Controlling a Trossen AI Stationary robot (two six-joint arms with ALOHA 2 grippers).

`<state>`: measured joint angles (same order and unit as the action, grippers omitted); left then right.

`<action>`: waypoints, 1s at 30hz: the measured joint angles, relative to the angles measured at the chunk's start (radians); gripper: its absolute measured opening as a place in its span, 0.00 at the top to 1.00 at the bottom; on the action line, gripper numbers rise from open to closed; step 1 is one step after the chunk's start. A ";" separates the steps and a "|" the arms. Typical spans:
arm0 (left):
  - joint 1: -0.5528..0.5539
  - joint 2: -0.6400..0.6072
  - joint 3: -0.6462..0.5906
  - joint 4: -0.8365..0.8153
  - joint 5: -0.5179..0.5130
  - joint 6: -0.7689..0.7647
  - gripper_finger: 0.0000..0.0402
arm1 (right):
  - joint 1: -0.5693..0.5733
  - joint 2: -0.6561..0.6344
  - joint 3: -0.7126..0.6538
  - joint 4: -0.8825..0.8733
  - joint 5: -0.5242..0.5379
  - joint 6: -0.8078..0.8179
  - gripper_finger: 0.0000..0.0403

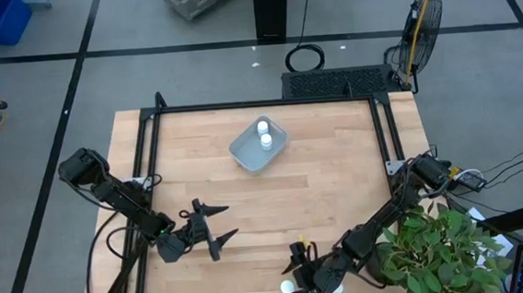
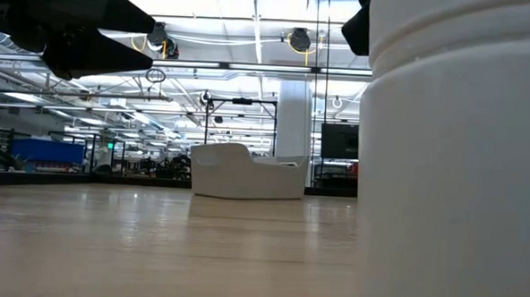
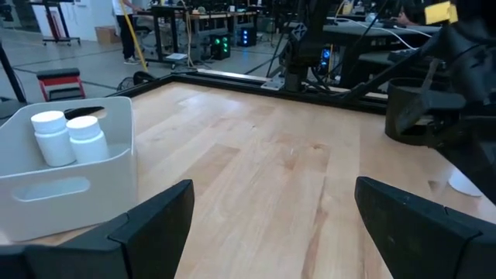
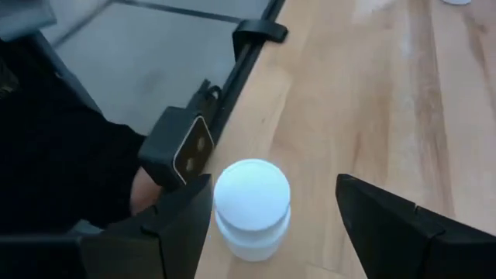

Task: Pick and place pill bottles into a basket
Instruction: Put the bottom right white medicine bottle into the gray bin

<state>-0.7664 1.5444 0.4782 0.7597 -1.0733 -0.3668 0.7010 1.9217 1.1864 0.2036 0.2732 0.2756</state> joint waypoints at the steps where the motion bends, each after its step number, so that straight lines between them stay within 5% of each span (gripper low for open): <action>1: 0.001 0.000 0.000 0.000 0.000 0.000 0.10 | -0.001 0.000 -0.009 0.021 -0.012 -0.001 0.34; 30: 0.016 0.000 0.000 -0.010 0.003 0.005 0.10 | -0.014 0.000 -0.028 0.061 -0.068 0.072 0.38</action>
<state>-0.7504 1.5444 0.4782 0.7498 -1.0700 -0.3622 0.6865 1.9217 1.1587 0.2642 0.2050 0.3471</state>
